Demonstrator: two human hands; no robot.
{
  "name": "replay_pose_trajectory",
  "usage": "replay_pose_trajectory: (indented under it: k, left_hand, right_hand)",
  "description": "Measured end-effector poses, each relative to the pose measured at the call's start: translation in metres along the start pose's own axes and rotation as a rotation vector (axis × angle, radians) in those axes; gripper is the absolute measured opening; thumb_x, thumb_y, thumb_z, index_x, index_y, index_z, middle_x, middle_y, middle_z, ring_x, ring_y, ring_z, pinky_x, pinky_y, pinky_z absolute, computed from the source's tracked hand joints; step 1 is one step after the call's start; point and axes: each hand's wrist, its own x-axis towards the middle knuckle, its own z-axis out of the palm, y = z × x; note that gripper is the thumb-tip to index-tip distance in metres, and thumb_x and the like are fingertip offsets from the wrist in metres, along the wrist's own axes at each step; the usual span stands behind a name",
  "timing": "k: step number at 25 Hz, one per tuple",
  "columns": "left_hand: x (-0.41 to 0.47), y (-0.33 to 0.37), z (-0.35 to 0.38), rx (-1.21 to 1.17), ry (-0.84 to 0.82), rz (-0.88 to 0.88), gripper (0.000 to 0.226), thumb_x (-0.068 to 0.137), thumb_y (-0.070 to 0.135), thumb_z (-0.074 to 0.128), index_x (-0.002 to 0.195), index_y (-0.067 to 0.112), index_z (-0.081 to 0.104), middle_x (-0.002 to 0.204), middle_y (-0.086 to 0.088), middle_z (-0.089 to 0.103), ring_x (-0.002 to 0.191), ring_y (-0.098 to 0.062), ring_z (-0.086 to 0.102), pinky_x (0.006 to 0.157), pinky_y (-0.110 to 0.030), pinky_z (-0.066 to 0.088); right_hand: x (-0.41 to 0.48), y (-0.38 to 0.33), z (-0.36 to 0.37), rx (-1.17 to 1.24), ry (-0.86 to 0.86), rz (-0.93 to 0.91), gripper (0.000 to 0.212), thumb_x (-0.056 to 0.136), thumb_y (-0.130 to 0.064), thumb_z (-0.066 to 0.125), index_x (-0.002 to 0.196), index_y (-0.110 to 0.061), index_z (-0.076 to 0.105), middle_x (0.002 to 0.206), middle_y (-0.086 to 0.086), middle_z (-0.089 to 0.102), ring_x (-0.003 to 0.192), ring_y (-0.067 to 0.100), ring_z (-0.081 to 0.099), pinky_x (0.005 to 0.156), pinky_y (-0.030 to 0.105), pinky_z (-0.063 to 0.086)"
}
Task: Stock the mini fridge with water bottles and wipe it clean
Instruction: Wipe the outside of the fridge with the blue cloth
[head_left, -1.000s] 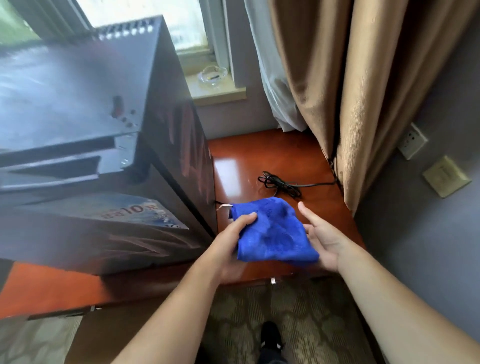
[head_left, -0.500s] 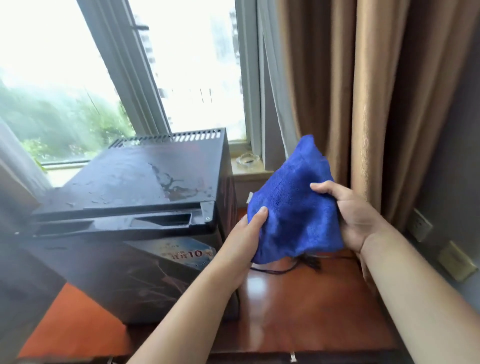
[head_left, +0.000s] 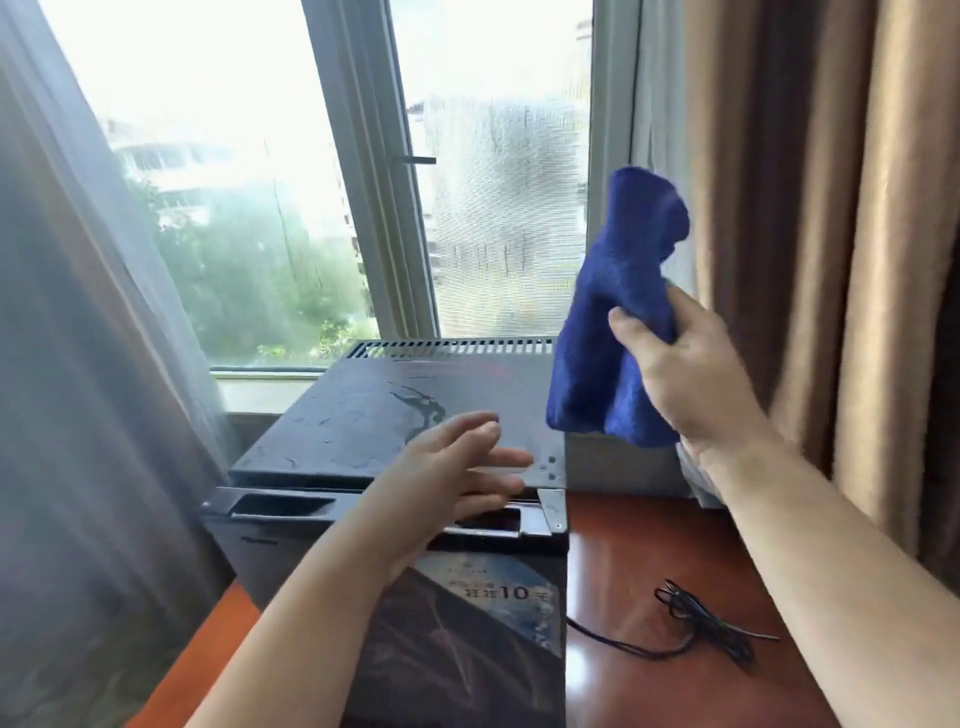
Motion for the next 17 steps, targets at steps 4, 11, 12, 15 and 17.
replay_pose_trajectory:
  k: [4,11,12,15,17]
  left_hand:
    - [0.025,0.011,-0.064,-0.042,0.188,0.014,0.025,0.107,0.030,0.047,0.126,0.017,0.059,0.099,-0.007,0.079,0.089,-0.025,0.074,0.083,-0.036,0.060]
    - [0.063,0.014,-0.140,0.732,0.213,0.243,0.027,0.101,0.033,0.060,0.127,0.028,0.059,0.105,0.005,0.067,0.091,-0.005,0.063,0.077,-0.010,0.047]
    - [0.068,0.015,-0.137,0.836,0.116,0.296,0.028,0.101,0.033,0.060,0.128,0.028,0.061,0.113,0.005,0.067,0.100,-0.005,0.063,0.082,-0.007,0.044]
    - [0.083,0.001,-0.117,1.154,-0.192,0.332,0.048,0.102,0.045,0.053,0.144,0.022,0.052,0.146,-0.003,0.053,0.137,-0.021,0.047,0.113,-0.027,0.033]
    - [0.088,-0.014,-0.108,1.323,-0.349,0.213,0.065,0.103,0.054,0.042,0.158,0.021,0.031,0.165,-0.008,0.029,0.152,-0.028,0.024,0.124,-0.036,0.020]
  right_hand:
    - [-0.018,0.033,0.085,-0.514,-0.398,-0.140,0.052,0.093,-0.024,0.063,0.140,-0.044,0.055,0.111,-0.012,0.072,0.102,0.011,0.066,0.089,0.028,0.050]
    - [-0.021,0.031,0.117,-0.684,-0.421,0.077,0.030,0.093,-0.063,0.053,0.105,-0.044,0.074,0.112,-0.027,0.072,0.107,-0.010,0.062,0.097,0.029,0.047]
    - [-0.013,0.031,0.115,-0.735,-0.388,0.087,0.025,0.096,-0.057,0.054,0.109,-0.046,0.073,0.120,-0.023,0.071,0.112,-0.006,0.062,0.102,0.031,0.046]
    - [-0.015,0.045,0.122,-1.030,-0.575,0.249,0.042,0.099,-0.058,0.047,0.141,-0.056,0.048,0.168,-0.009,0.023,0.156,0.014,0.018,0.125,0.049,0.019]
    - [-0.025,0.059,0.126,-1.079,-0.609,0.298,0.055,0.094,-0.072,0.037,0.147,-0.062,0.031,0.171,-0.012,0.002,0.158,0.013,-0.004,0.126,0.056,0.012]
